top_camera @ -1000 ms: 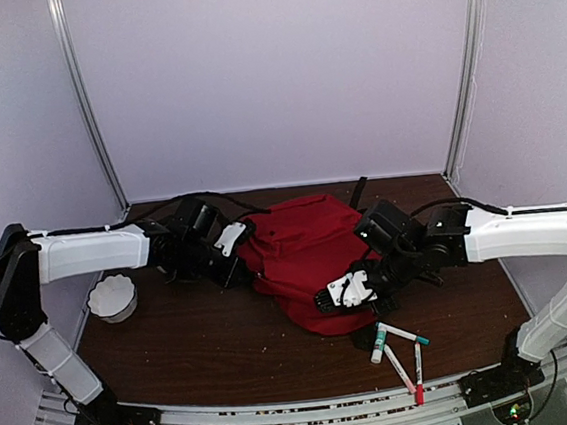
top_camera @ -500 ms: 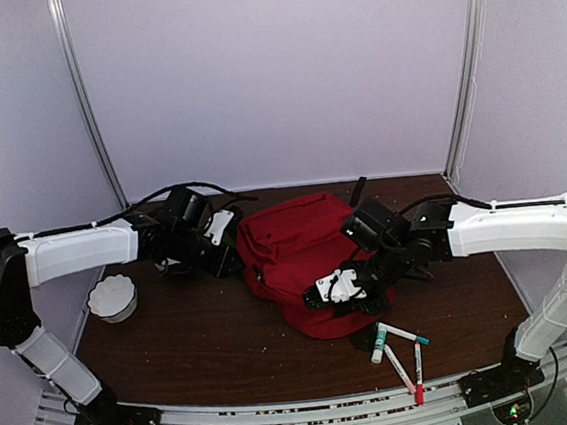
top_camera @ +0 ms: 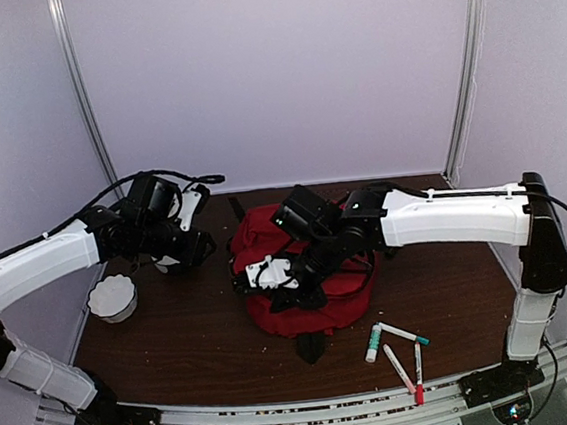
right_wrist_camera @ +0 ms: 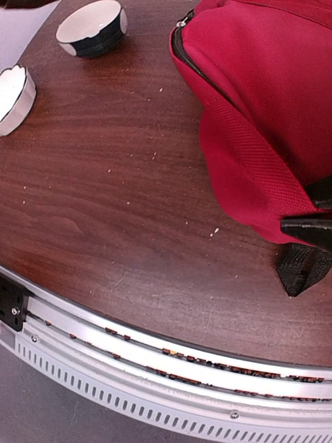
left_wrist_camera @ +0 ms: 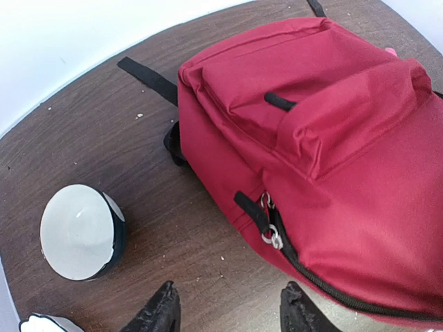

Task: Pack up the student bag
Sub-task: Adjust the student bag at the center of the board.

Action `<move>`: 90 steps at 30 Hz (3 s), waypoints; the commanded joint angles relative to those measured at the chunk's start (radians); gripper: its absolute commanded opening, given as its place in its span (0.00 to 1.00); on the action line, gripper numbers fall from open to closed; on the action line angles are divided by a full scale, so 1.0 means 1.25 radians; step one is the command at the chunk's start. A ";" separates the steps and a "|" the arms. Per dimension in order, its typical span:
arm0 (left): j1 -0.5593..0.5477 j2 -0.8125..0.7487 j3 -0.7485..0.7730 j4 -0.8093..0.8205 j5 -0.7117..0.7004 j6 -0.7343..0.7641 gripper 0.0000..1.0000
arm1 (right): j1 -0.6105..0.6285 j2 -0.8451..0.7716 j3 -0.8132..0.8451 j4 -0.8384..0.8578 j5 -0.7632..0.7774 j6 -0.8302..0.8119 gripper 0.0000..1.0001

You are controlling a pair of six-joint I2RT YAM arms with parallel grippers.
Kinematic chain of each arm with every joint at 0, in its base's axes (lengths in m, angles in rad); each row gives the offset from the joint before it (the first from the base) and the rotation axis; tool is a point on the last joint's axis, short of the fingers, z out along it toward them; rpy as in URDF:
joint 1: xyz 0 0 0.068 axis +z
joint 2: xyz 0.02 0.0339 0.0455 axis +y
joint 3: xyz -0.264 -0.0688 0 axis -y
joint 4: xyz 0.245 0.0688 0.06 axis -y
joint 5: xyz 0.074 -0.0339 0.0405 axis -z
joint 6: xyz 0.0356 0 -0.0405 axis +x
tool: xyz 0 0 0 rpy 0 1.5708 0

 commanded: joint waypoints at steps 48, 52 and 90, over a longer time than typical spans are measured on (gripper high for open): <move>-0.037 0.378 0.285 0.024 0.383 0.063 0.37 | -0.378 -0.081 -0.080 0.070 -0.006 0.252 0.42; -0.070 0.368 0.251 0.023 0.382 0.073 0.34 | -0.367 -0.021 -0.048 0.044 -0.024 0.254 0.42; -0.163 0.118 -0.035 0.388 0.260 0.000 0.34 | -0.217 -0.060 -0.165 0.123 0.049 0.141 0.46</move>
